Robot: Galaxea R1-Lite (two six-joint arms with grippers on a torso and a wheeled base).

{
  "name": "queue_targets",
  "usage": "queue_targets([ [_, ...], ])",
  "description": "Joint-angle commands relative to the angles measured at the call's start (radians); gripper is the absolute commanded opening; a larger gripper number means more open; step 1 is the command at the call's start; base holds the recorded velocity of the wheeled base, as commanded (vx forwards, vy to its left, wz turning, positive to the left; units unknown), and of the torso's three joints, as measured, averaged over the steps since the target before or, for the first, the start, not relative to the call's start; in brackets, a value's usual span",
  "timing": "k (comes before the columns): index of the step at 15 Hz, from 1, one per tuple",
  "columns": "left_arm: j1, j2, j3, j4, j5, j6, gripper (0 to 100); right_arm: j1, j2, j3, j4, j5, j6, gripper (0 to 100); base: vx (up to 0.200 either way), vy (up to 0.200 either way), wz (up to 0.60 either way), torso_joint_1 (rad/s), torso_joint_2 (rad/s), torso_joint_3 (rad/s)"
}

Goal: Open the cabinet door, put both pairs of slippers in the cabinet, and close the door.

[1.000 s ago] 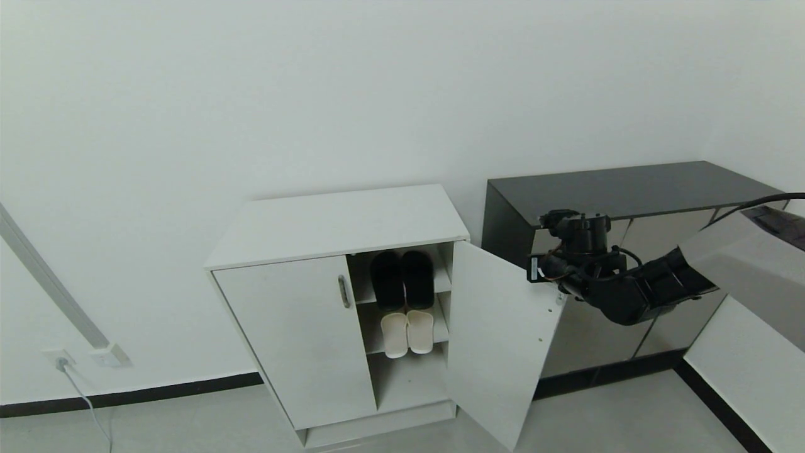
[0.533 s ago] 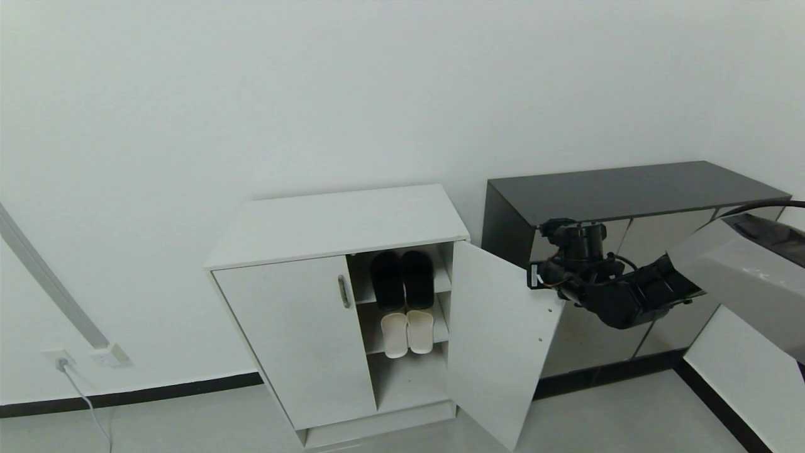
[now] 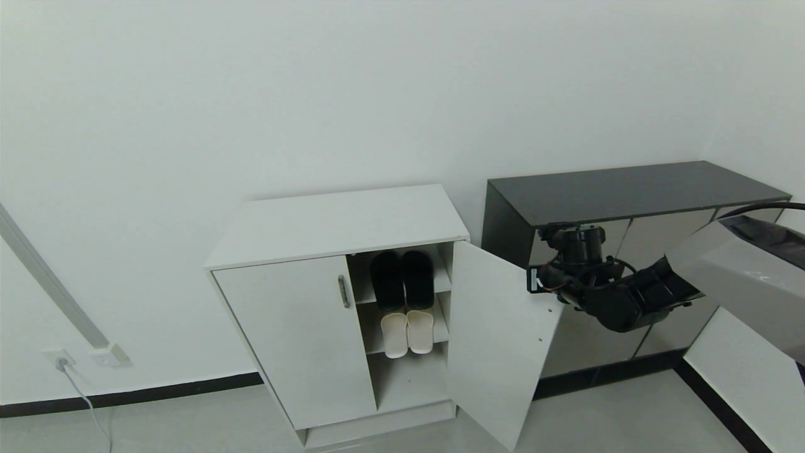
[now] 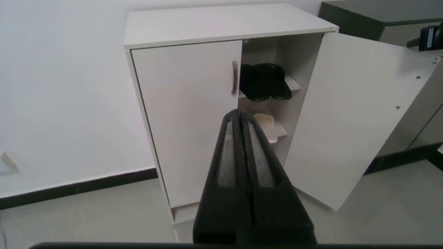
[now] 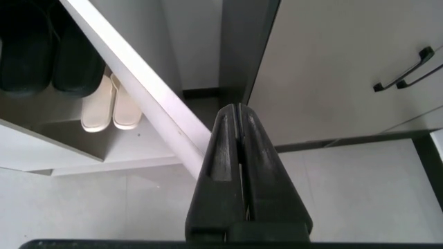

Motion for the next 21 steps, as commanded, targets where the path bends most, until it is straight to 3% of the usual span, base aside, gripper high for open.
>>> queue_targets([
  [1, 0.000, 0.000, -0.001, 0.000, 0.000, -0.001, 0, 0.002, -0.004, 0.009, 0.000, 0.000, 0.000, 0, 0.000, 0.000, 0.00, 0.000, 0.00, 0.000],
  [5, 0.000, 0.000, -0.001, 0.000, 0.000, -0.001, 0, 0.029, -0.040, 0.056, -0.005, 0.000, 0.001, 0, 0.000, 0.000, 0.00, 0.000, 0.00, 0.000],
  [14, 0.000, 0.000, -0.001, 0.000, 0.000, -0.002, 0, 0.250, -0.237, 0.245, -0.027, 0.001, 0.046, 0, 0.000, 0.000, 0.00, 0.000, 0.00, 0.000],
  [21, 0.000, 0.000, -0.001, 0.000, 0.000, -0.004, 0, 0.307, -0.241, 0.317, -0.172, 0.001, -0.005, 0, 0.000, 0.000, 0.00, 0.000, 0.00, 0.000],
])
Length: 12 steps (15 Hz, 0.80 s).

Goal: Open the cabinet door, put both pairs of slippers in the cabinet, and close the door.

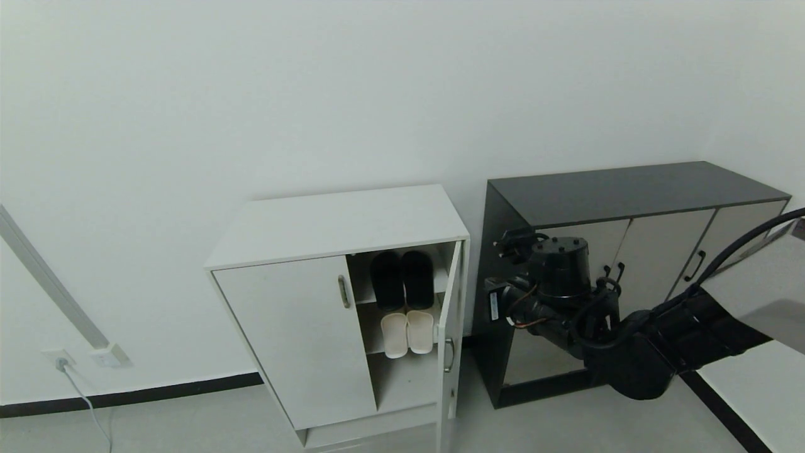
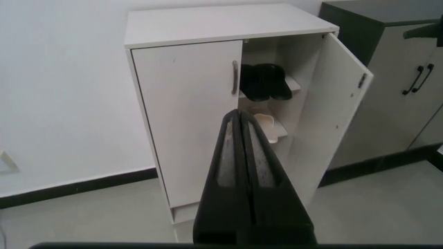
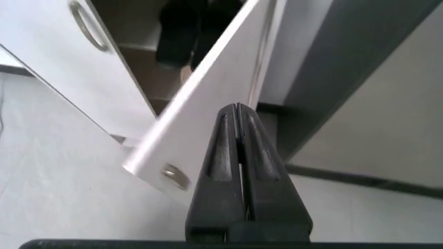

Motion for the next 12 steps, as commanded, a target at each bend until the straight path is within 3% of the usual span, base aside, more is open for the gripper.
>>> queue_targets([
  [1, 0.000, 0.000, 0.000, 0.000, 0.000, 0.000, 0, 0.008, -0.003, 0.005, -0.002, 0.000, -0.002, 0, 0.000, 0.000, 0.00, 0.000, 0.00, 0.000],
  [4, 0.000, 0.000, 0.000, 0.000, 0.000, 0.000, 0, 0.014, -0.001, 0.008, -0.004, -0.002, -0.014, 0, 0.000, 0.000, 0.00, 0.000, 0.00, 0.000],
  [10, 0.000, 0.000, 0.000, 0.000, 0.000, 0.000, 0, 0.031, 0.002, 0.020, -0.036, 0.009, -0.012, 0, 0.000, 0.000, 0.60, 0.002, 0.01, 0.003],
  [12, 0.000, 0.000, 0.000, 0.000, 0.000, 0.000, 0, 0.030, 0.007, 0.028, -0.059, 0.007, -0.015, 0, 0.000, 0.000, 0.00, 0.000, 0.00, 0.000],
])
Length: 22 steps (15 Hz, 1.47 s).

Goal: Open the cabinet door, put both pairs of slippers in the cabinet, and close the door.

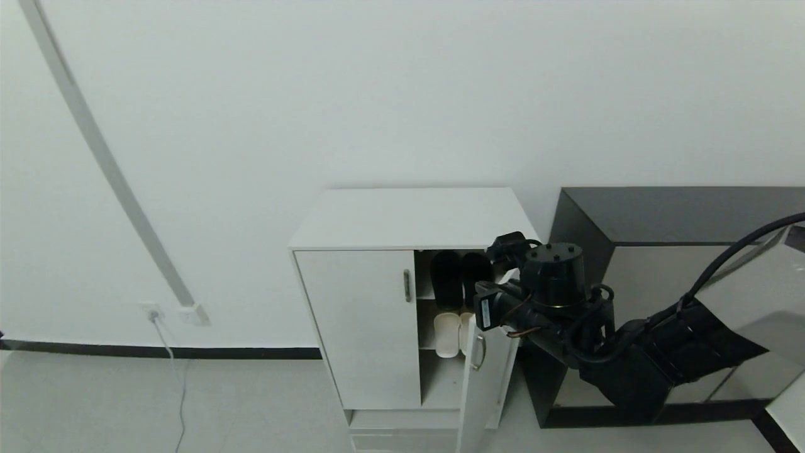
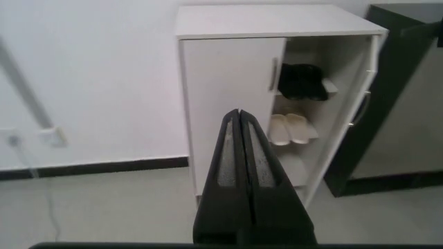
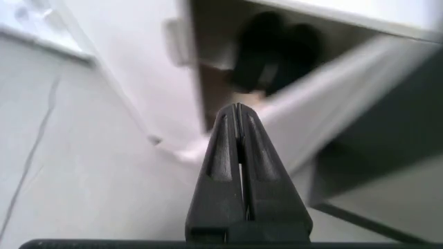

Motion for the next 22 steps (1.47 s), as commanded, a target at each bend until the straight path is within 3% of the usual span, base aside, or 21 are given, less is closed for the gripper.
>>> queue_targets([
  [1, 0.000, 0.000, 0.002, 0.001, 0.000, -0.002, 0, -0.003, 0.005, 0.010, -0.013, -0.001, -0.003, 0, 0.000, 0.000, 0.00, 0.000, 0.00, 0.000],
  [5, 0.000, 0.000, 0.000, 0.001, 0.000, -0.002, 0, -0.020, -0.018, 0.039, -0.021, -0.030, -0.047, 0, 0.000, 0.000, 0.00, 0.000, 0.00, 0.000],
  [8, 0.000, 0.000, 0.002, 0.001, 0.000, 0.002, 0, -0.033, -0.099, 0.166, -0.016, -0.033, -0.063, 0, 0.000, 0.000, 0.00, 0.000, 0.00, 0.000],
  [13, 0.000, 0.000, 0.000, 0.001, 0.000, 0.000, 0, -0.043, -0.189, 0.398, -0.019, -0.033, -0.076, 0, 0.200, 0.000, 0.00, -0.003, 0.00, 0.004],
  [15, 0.000, 0.000, 0.002, 0.001, 0.000, 0.000, 0, -0.040, -0.176, 0.447, -0.021, -0.030, -0.072, 0, 0.000, 0.000, 0.00, 0.000, 0.00, 0.000],
  [22, 0.000, 0.000, 0.000, 0.001, 0.000, 0.000, 0, -0.040, 0.002, 0.361, -0.116, -0.025, -0.069, 0, 0.000, 0.000, 0.00, 0.000, 0.00, 0.000],
])
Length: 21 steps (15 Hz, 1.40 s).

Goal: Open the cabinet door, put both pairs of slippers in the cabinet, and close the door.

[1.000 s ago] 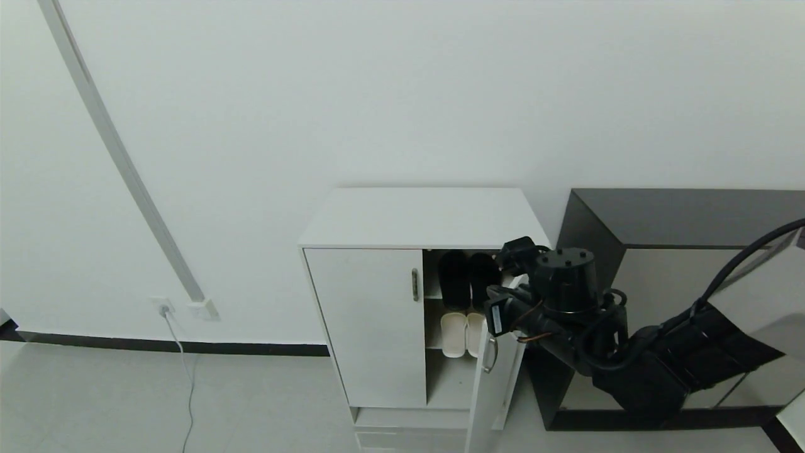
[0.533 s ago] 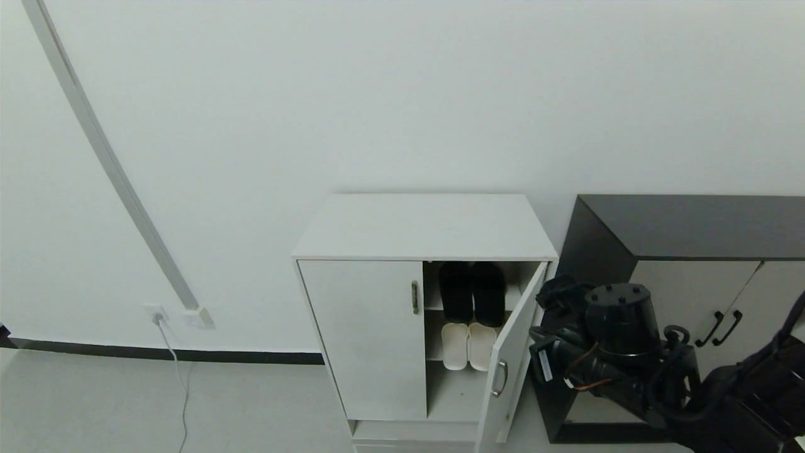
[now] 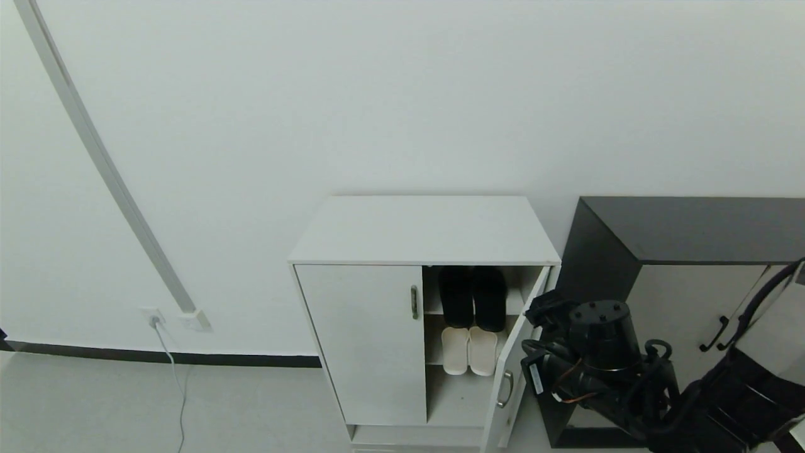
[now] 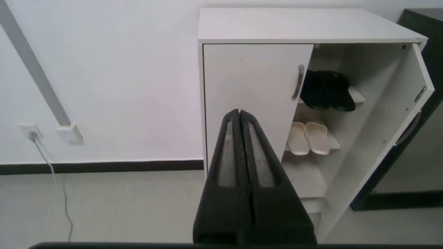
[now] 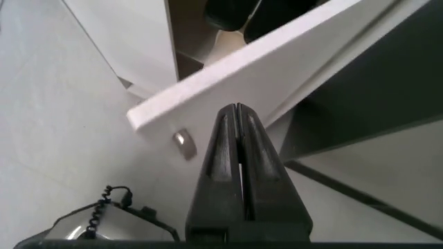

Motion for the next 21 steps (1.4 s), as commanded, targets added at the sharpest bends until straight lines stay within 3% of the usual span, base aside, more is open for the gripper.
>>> queue_targets([
  [1, 0.000, 0.000, -0.001, 0.000, 0.000, -0.002, 0, -0.001, 0.078, -0.053, -0.003, -0.001, 0.001, 0, 0.000, 0.000, 0.00, 0.000, 0.00, 0.000],
  [13, 0.000, 0.000, 0.000, 0.000, 0.000, -0.003, 0, -0.014, 0.268, -0.271, -0.081, 0.016, 0.021, 0, 0.000, 0.000, 0.00, 0.000, 0.00, 0.000],
  [21, 0.000, 0.000, 0.000, 0.000, 0.000, -0.003, 0, -0.043, 0.424, -0.493, -0.081, 0.012, 0.038, 0, 0.000, 0.000, 0.00, 0.000, 0.00, 0.000],
])
